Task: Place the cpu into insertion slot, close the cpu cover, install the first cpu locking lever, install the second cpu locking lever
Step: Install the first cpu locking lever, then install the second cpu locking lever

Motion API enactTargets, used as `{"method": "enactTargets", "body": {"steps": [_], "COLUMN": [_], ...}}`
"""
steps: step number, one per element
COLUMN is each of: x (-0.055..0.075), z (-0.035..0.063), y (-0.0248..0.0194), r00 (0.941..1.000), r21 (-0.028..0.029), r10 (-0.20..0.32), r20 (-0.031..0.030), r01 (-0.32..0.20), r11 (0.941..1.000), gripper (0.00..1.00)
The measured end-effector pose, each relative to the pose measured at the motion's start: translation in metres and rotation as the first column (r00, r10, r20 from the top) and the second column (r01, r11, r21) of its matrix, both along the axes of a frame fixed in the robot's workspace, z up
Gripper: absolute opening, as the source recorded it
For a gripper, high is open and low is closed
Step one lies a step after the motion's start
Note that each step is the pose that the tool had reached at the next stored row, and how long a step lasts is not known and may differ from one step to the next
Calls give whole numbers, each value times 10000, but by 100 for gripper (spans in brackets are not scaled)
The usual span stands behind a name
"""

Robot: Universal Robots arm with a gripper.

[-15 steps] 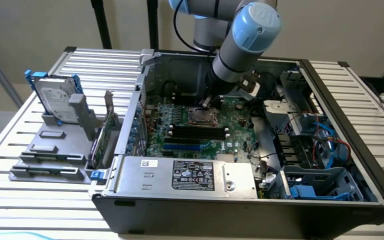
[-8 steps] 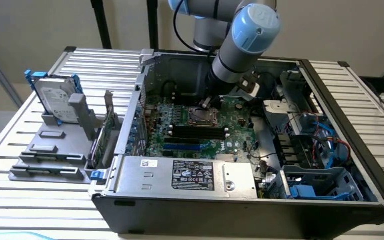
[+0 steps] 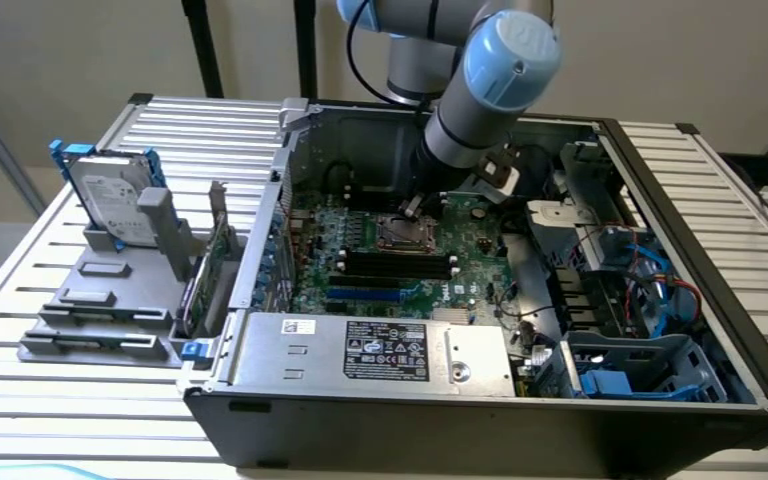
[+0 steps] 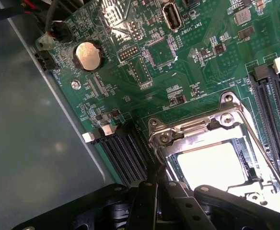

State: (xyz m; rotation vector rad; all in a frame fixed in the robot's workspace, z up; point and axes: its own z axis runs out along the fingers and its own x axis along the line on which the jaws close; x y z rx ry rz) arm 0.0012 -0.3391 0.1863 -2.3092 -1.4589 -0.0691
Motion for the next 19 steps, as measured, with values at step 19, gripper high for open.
{"method": "enactTargets", "body": {"steps": [19], "x": [1], "z": [121], "y": [-38], "r00": [10000], "r21": [135], "r10": [29], "r20": [-1], "r01": [-29], "r11": [9999], "gripper": [11]}}
